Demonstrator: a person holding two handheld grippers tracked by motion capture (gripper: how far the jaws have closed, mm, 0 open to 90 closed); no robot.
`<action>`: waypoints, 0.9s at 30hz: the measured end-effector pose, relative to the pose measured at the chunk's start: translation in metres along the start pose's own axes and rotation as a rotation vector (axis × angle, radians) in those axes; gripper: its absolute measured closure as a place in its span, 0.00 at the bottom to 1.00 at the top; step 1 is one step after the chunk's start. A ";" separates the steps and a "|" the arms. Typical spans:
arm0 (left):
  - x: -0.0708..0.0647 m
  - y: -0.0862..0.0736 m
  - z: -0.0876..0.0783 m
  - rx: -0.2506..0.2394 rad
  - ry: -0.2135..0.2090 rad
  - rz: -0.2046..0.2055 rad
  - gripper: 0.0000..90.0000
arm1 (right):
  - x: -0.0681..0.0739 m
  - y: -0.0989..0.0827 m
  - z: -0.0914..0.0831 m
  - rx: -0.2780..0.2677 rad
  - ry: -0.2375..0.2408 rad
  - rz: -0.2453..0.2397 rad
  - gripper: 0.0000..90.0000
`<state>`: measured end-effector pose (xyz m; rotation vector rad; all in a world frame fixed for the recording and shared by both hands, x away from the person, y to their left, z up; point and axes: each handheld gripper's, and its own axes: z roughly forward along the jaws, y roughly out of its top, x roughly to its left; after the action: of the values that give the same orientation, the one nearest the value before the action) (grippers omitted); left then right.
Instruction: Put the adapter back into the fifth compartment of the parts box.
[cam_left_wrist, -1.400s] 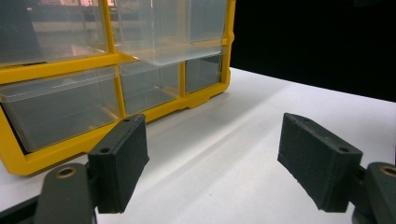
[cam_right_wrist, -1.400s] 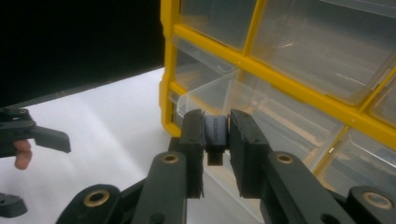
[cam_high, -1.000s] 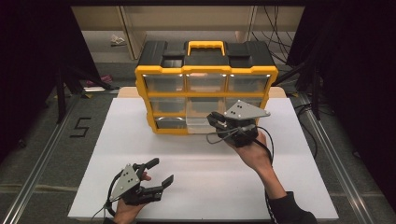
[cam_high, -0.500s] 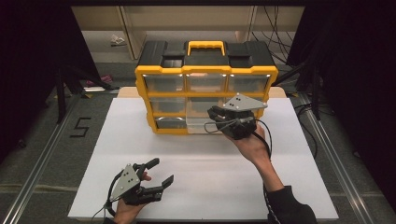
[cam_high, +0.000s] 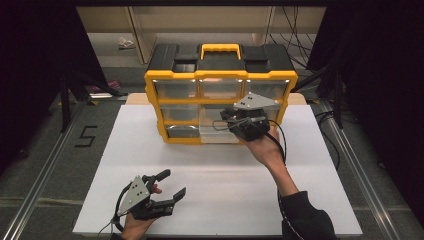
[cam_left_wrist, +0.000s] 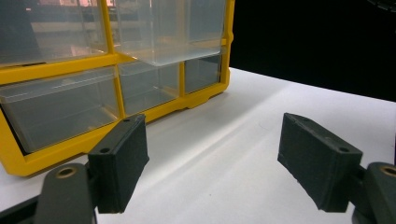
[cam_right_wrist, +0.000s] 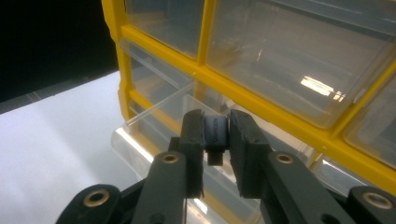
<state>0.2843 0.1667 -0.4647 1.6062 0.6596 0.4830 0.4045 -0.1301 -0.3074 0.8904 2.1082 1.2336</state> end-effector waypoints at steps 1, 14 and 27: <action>0.000 0.000 0.000 0.000 0.000 0.000 0.26 | 0.000 0.000 0.002 0.006 0.001 -0.007 0.85; 0.000 0.000 0.000 0.001 -0.001 0.002 0.26 | -0.001 0.002 0.012 0.047 -0.016 -0.001 0.81; 0.000 0.000 0.000 0.002 -0.001 0.001 0.26 | 0.011 0.001 0.000 0.028 0.002 -0.004 0.45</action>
<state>0.2844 0.1664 -0.4649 1.6087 0.6584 0.4826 0.3975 -0.1215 -0.3081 0.8975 2.1326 1.2060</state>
